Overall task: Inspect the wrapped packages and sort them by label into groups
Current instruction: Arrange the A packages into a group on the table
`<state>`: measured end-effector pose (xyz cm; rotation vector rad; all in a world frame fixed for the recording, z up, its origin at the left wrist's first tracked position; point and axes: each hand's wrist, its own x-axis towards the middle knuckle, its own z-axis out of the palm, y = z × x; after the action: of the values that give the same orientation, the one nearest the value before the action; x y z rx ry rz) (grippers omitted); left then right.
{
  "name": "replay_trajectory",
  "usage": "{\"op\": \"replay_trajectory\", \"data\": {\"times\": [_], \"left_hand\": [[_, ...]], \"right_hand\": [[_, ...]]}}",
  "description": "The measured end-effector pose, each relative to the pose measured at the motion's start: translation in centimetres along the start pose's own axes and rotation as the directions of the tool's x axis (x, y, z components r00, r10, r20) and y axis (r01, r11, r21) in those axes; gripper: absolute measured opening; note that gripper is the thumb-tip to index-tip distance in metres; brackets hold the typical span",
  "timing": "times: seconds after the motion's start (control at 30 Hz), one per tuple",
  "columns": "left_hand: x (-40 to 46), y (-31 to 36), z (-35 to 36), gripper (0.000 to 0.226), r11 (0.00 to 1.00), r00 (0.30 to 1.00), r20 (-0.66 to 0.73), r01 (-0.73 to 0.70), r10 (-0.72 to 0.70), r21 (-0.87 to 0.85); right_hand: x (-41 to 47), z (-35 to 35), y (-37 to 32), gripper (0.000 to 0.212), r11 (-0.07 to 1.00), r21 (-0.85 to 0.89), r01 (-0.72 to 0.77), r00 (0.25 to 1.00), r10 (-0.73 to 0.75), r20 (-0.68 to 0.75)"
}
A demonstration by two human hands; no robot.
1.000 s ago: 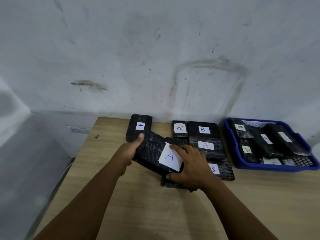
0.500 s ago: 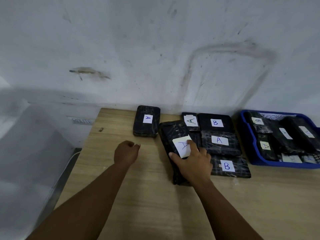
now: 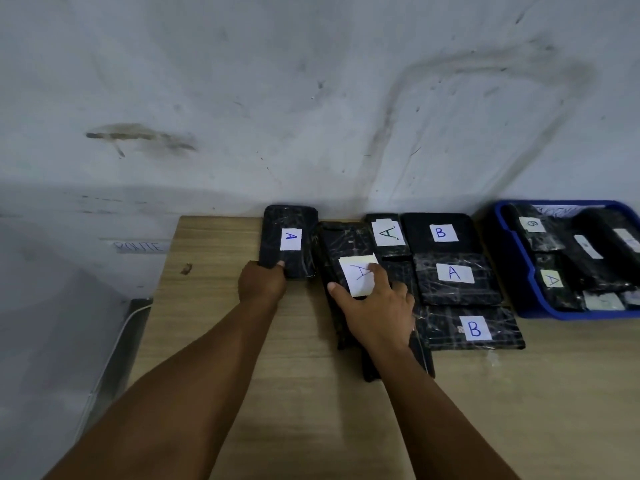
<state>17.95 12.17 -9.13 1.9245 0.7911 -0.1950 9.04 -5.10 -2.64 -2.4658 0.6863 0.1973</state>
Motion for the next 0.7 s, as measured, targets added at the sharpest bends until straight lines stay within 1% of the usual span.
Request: {"op": "replay_trajectory", "data": {"times": [0.07,0.13,0.2,0.37,0.5,0.63,0.7], "left_hand": [[0.0,-0.3,-0.9,0.046,0.998,0.996,-0.077,0.037,-0.041,-0.060],[0.3,-1.0,-2.3,0.048,0.995,0.983,-0.168,0.059,-0.072,-0.084],[0.5,-2.3,-3.6,0.049,0.994,0.972,-0.221,0.060,-0.079,-0.091],[0.6,-4.5,-5.9,0.048,0.997,0.968,-0.241,0.050,-0.062,-0.058],[0.7,-5.4,-6.9,0.048,0.999,0.973,-0.228,0.028,-0.033,-0.025],[1.1,-6.0,-7.6,0.047,1.000,0.977,-0.215,-0.008,0.004,-0.018],[1.2,-6.1,-7.7,0.047,0.999,0.977,-0.210,-0.026,0.020,-0.026]], "right_hand": [[0.4,0.5,-1.0,0.093,1.000,-0.013,-0.007,1.000,0.007,0.002],[0.8,1.1,-2.1,0.094,0.999,-0.029,-0.025,1.000,0.025,0.010],[1.2,1.9,-3.2,0.094,0.997,-0.061,-0.044,0.999,0.046,0.019],[1.9,4.6,-5.9,0.092,0.988,-0.140,-0.060,0.996,0.068,0.051],[2.4,6.6,-6.4,0.089,0.968,-0.245,-0.058,0.996,0.073,0.051],[2.4,8.1,-5.9,0.088,0.934,-0.357,-0.016,0.996,0.045,0.072],[2.0,8.4,-5.4,0.087,0.913,-0.406,0.033,0.995,0.006,0.095]]}}
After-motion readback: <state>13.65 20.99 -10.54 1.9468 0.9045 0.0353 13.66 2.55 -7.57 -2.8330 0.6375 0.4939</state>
